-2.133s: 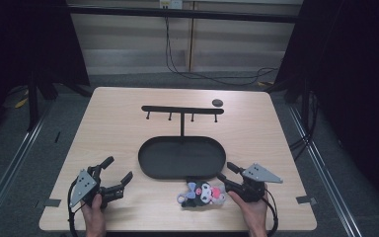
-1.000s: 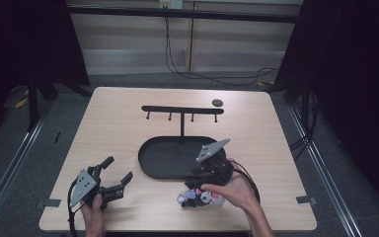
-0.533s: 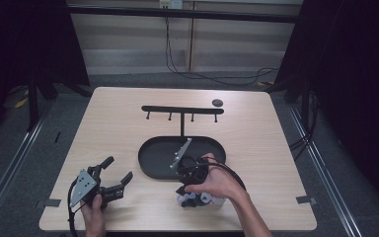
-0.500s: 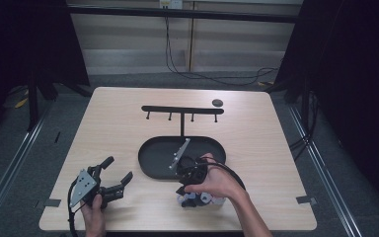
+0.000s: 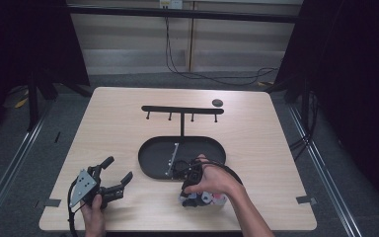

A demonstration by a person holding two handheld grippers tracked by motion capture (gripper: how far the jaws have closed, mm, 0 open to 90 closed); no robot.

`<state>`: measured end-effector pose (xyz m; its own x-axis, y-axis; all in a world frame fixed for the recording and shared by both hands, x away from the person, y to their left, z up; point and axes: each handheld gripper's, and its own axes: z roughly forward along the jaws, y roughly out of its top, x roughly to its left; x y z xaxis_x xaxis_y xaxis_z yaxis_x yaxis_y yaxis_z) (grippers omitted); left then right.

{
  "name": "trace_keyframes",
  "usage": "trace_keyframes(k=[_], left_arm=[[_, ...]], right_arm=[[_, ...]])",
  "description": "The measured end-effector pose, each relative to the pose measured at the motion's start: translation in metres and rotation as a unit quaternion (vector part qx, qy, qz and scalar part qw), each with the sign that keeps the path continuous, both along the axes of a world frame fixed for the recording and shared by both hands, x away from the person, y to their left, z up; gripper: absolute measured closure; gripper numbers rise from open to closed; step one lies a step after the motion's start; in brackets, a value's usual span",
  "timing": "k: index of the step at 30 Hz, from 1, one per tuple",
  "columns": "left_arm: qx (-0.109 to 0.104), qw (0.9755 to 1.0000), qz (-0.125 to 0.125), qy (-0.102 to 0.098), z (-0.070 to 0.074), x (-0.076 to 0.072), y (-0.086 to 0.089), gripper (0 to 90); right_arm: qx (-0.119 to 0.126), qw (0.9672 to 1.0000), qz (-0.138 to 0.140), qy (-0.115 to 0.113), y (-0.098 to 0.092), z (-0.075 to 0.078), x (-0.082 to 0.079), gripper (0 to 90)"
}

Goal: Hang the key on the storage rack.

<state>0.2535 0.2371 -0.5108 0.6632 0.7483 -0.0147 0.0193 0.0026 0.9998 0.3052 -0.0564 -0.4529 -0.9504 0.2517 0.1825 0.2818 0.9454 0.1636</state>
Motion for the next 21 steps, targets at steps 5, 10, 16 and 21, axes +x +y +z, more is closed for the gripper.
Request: trace_keyframes(k=[5,10,16,21], left_arm=[[-0.001,1.0,0.0,0.0,0.0,0.0,0.0,15.2],[-0.001,1.0,-0.003,0.0,0.0,0.0,0.0,15.2],[0.002,1.0,-0.003,-0.001,0.0,0.0,0.0,15.2],[0.003,1.0,-0.004,-0.001,0.0,0.0,0.001,15.2]], right_arm=[[-0.013,0.9999,0.004,0.008,0.001,-0.005,0.004,67.3],[-0.027,0.9995,0.006,0.015,0.002,-0.011,0.008,68.7],[-0.029,0.9995,-0.001,0.008,0.003,-0.014,0.01,82.9],[-0.027,0.9996,-0.001,-0.003,-0.001,-0.01,0.013,78.8]])
